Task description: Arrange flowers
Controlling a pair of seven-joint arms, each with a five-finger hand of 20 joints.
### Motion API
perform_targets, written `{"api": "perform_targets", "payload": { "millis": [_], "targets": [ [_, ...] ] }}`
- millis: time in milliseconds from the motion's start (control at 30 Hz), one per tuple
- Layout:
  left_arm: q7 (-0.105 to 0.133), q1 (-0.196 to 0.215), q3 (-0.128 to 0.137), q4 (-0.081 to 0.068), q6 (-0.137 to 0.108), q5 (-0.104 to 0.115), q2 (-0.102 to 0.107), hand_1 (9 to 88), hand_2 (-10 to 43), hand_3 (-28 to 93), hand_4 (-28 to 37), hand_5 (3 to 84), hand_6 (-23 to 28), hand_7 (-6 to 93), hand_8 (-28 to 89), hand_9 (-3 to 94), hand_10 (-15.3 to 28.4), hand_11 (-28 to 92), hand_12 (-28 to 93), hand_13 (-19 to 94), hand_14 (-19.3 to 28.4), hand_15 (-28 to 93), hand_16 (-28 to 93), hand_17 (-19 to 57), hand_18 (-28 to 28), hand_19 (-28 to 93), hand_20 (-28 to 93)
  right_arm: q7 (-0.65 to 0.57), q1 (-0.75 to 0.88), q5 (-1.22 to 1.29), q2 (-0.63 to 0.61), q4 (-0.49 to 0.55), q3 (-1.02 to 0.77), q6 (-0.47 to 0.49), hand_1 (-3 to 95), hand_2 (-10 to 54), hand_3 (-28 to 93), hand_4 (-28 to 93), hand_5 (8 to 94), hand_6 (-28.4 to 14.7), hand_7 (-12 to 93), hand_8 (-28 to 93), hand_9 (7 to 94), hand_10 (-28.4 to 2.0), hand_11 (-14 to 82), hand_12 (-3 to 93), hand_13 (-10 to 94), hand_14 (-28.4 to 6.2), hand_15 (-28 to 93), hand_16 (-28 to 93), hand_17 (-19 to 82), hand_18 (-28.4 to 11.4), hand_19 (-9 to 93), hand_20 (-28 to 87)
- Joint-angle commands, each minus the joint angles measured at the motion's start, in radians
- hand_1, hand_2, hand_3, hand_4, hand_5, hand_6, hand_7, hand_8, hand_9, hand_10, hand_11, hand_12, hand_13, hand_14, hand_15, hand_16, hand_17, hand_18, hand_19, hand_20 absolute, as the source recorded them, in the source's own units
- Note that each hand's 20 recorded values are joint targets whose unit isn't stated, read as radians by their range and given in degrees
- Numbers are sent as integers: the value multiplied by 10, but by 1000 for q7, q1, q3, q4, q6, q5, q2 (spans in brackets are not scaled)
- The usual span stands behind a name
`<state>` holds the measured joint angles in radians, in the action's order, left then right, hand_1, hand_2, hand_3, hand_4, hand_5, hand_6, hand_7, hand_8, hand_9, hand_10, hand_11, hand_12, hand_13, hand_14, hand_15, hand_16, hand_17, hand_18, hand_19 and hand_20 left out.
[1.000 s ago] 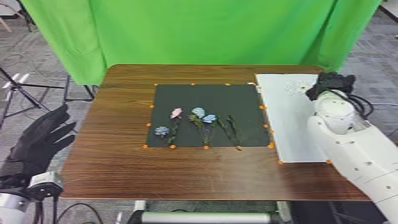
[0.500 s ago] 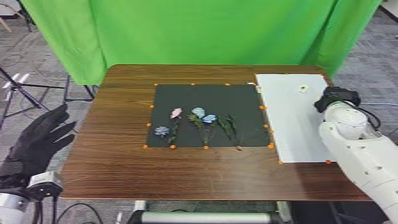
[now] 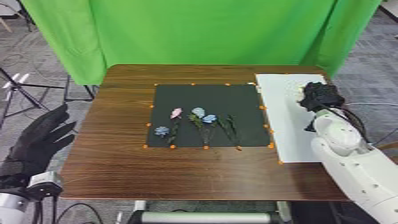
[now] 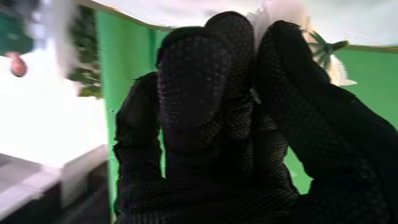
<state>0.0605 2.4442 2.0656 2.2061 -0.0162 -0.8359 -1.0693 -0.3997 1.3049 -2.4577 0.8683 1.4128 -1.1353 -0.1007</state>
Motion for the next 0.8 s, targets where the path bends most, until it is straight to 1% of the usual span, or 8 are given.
{"api": "perform_targets", "payload": {
  "millis": [33, 167, 333, 433, 533, 633, 767, 800],
  "targets": [
    [-4, 4, -2, 3, -9, 4, -4, 245, -29, 701, -281, 205, 10, 241, -124, 183, 88, 122, 205, 136, 124, 208, 51, -110, 185, 361, 92, 62, -9, -10, 63, 108, 48, -15, 484, -94, 826, -283, 703, 32, 495, -33, 860, -59, 190, 500, 836, -12, 483, 302, 256, -174, 757, 457],
    [-6, -2, -9, 2, -6, 3, -1, 245, -28, 700, -281, 205, 10, 241, -123, 183, 88, 122, 205, 136, 124, 208, 51, -110, 185, 361, 92, 104, -40, -49, 107, 135, 110, -15, 484, -95, 826, -283, 705, 31, 494, -34, 859, -61, 190, 503, 835, -11, 486, 304, 256, -175, 758, 460],
    [-11, -9, -13, 0, -4, 3, 2, 244, -29, 701, -281, 204, 10, 241, -123, 182, 88, 122, 205, 136, 124, 209, 51, -110, 185, 361, 92, 162, -83, -84, 148, 135, 186, -16, 485, -95, 826, -283, 703, 30, 495, -33, 857, -60, 189, 504, 833, -9, 486, 309, 255, -177, 757, 462],
    [-11, -8, -14, 1, -9, 4, 1, 244, -29, 702, -281, 204, 10, 241, -123, 183, 87, 121, 206, 136, 124, 209, 51, -110, 185, 361, 92, 180, -109, -104, 167, 117, 228, -15, 484, -95, 826, -283, 702, 30, 496, -34, 856, -60, 189, 505, 831, -9, 487, 313, 253, -177, 757, 463],
    [-12, -4, -13, 3, -7, 4, -1, 245, -28, 700, -282, 205, 10, 241, -123, 183, 87, 121, 205, 136, 124, 208, 50, -110, 185, 361, 92, 183, -129, -132, 181, 90, 258, -23, 484, -95, 825, -283, 702, 29, 496, -36, 856, -60, 189, 504, 830, -8, 486, 316, 253, -176, 755, 463],
    [-13, -8, -15, 1, -5, 4, 1, 245, -28, 700, -282, 205, 10, 240, -123, 183, 87, 121, 206, 136, 124, 208, 50, -110, 185, 361, 92, 176, -148, -164, 182, 56, 284, -33, 484, -95, 825, -283, 700, 29, 497, -37, 855, -59, 189, 504, 828, -8, 486, 320, 253, -176, 755, 464],
    [-12, -5, -14, 2, -9, 5, 1, 245, -28, 701, -282, 205, 10, 240, -123, 183, 88, 122, 205, 136, 124, 208, 51, -110, 184, 361, 92, 161, -156, -204, 177, 24, 303, -67, 485, -95, 823, -283, 698, 28, 500, -42, 851, -60, 189, 505, 822, -6, 488, 325, 251, -176, 753, 464],
    [-13, -2, -12, 3, -7, 3, -5, 245, -28, 702, -281, 205, 10, 240, -123, 183, 88, 122, 205, 136, 125, 209, 51, -110, 184, 361, 92, 163, -159, -220, 178, 14, 308, -77, 485, -95, 822, -283, 697, 28, 500, -43, 850, -59, 189, 505, 819, -5, 487, 327, 250, -176, 752, 464]
  ]
}}
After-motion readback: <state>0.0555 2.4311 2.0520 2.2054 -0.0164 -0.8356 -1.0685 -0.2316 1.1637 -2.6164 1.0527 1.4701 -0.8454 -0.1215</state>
